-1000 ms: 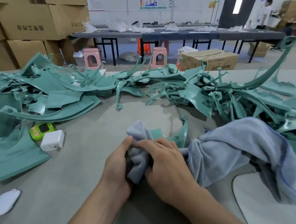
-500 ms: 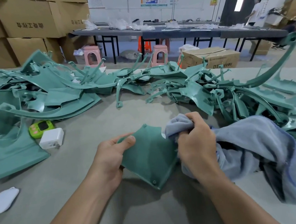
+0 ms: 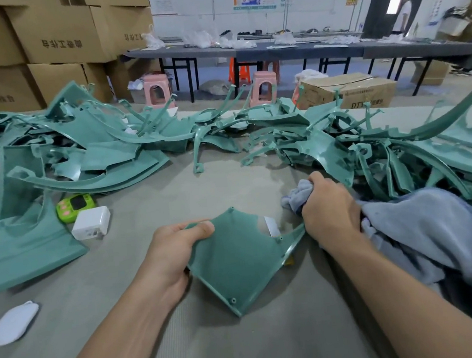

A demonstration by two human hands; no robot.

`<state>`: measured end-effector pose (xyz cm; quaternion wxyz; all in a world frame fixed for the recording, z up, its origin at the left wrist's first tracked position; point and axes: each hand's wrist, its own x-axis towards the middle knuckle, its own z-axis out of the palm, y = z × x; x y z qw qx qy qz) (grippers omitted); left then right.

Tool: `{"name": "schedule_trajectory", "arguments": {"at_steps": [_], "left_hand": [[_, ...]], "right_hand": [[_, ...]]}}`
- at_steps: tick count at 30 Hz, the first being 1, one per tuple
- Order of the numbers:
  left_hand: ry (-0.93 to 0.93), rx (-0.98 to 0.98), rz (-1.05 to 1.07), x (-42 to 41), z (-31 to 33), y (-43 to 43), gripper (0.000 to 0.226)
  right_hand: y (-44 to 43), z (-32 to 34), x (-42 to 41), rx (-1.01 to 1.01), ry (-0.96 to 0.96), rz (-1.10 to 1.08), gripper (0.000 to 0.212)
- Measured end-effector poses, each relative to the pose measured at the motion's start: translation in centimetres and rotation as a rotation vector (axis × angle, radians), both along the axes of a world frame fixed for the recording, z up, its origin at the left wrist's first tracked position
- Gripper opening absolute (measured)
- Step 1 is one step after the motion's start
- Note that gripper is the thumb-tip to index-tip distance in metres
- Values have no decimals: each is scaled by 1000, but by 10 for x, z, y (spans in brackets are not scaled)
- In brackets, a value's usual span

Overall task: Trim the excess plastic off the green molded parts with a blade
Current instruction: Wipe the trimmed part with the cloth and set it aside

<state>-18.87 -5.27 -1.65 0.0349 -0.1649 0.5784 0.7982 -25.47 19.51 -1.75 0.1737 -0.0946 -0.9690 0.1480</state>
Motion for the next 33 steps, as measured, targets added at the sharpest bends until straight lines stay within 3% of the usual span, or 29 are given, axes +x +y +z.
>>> {"name": "schedule_trajectory", "arguments": {"at_steps": [2,5,6,10,14,17,21,24,26,29,33], "left_hand": [[11,-5,18,-3,-1,-2,14],[25,-12,63,-6,-4,-8,12],[26,-16,68,-7,-4,-8,12],[40,-49,43,-6,-3,-6,19],[44,-58,25,-5,0,-6,23],[40,-49,34,-4,1,-7,19],[40,-70,113,-6,1,-15,8],[172,-108,176,-2,10,-10,15],[425,-280,258,9,19,-9,23],[860,-746,336,33,37,-8,24],[1232,-1411,396,45,34,10,14]], "right_hand": [[4,5,4,-227,43,38,14],[-4,11,33,-744,300,331,4],[-7,9,45,-750,356,431,11],[-14,-10,67,-281,376,501,44],[-6,-9,46,-163,323,331,28],[13,-3,29,-243,217,116,21],[14,-2,44,-548,339,204,13],[9,0,58,-614,449,243,18],[7,3,59,-679,514,218,23],[3,5,57,-743,528,192,24],[4,1,53,-736,486,175,27]]}}
